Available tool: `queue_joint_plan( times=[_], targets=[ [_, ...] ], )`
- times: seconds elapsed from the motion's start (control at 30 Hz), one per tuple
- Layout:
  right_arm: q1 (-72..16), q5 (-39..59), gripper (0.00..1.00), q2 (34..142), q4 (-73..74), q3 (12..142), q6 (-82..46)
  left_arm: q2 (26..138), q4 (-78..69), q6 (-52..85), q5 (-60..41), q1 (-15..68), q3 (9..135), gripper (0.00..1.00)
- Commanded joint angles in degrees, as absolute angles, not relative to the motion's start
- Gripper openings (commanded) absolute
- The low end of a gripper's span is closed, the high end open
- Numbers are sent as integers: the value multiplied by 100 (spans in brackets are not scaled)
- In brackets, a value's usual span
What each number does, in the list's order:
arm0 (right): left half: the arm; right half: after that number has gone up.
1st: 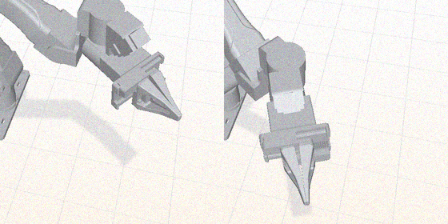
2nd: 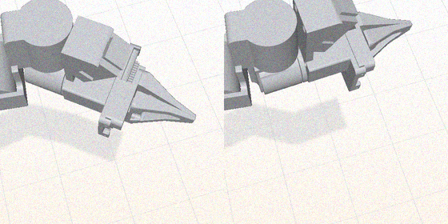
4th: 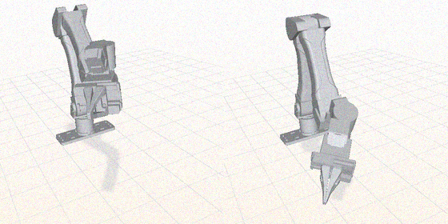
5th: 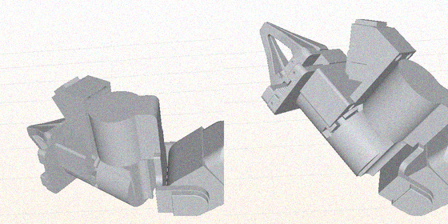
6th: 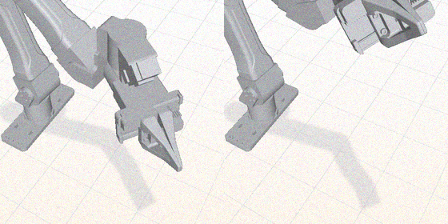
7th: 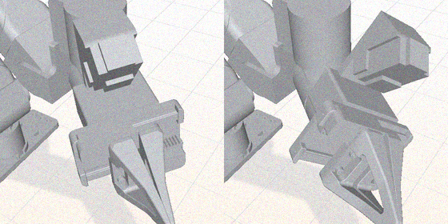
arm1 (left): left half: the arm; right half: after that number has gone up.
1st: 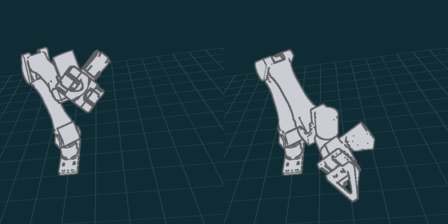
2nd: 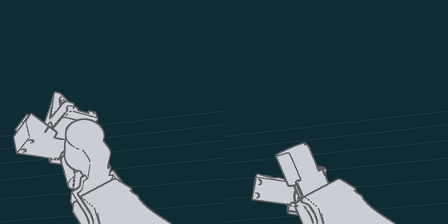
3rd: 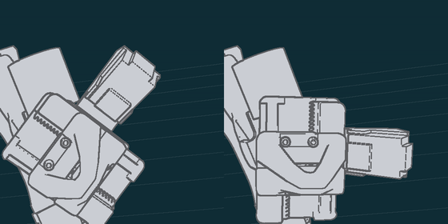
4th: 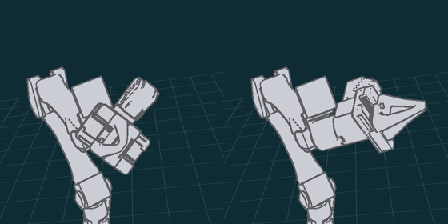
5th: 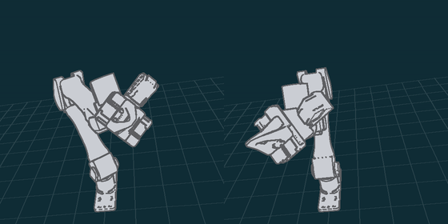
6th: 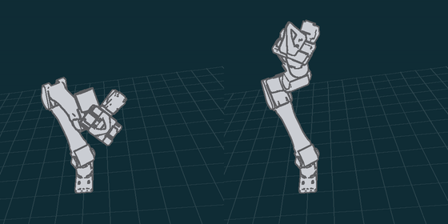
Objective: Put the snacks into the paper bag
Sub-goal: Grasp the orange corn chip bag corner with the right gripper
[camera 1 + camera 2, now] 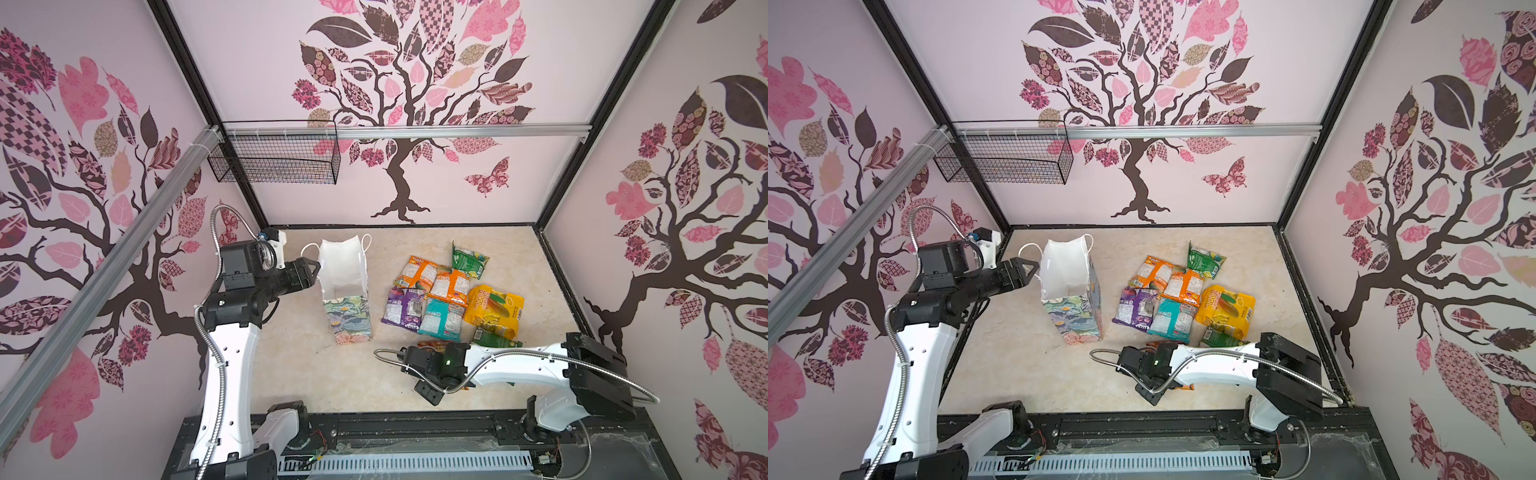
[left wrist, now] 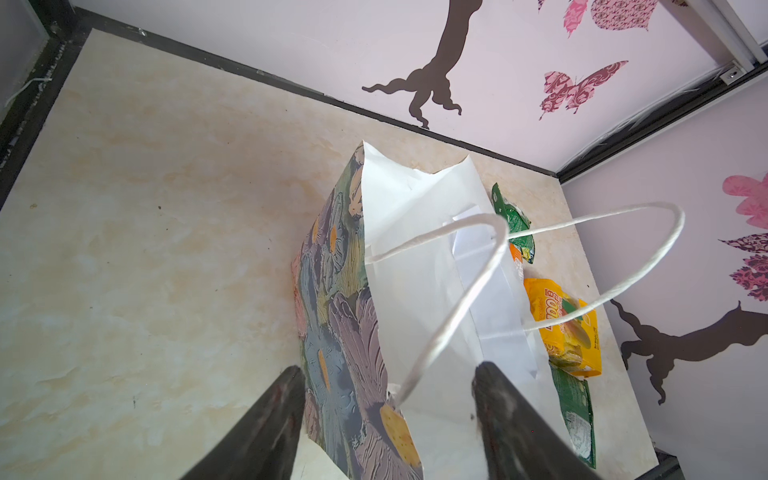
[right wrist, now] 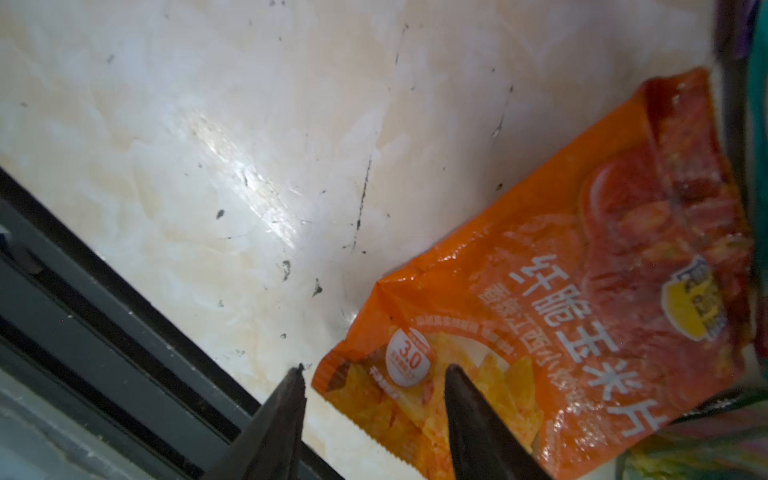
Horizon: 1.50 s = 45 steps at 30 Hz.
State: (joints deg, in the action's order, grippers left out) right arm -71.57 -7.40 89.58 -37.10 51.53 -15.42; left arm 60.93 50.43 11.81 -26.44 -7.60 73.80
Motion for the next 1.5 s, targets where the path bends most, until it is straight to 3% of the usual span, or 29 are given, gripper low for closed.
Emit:
queue_joint_plan(
  times=[0.0, 0.77, 1.1, 1.47],
  targets=[
    [-7190, -1172, 53, 9152, -3981, 5421, -1759, 6075, 5100, 1039, -2683, -716, 7620, 68],
    [-7209, -1257, 26, 9377, -3658, 5422, -1912, 6055, 4979, 978, -2553, -607, 7582, 69],
    [-7214, -1138, 1, 9319, -3466, 5424, -1892, 5975, 4677, 959, -2755, -492, 7285, 65],
    [-7198, -1059, 0, 8847, -3185, 5429, -2072, 5742, 4603, 899, -2351, -339, 6966, 62]
  ],
)
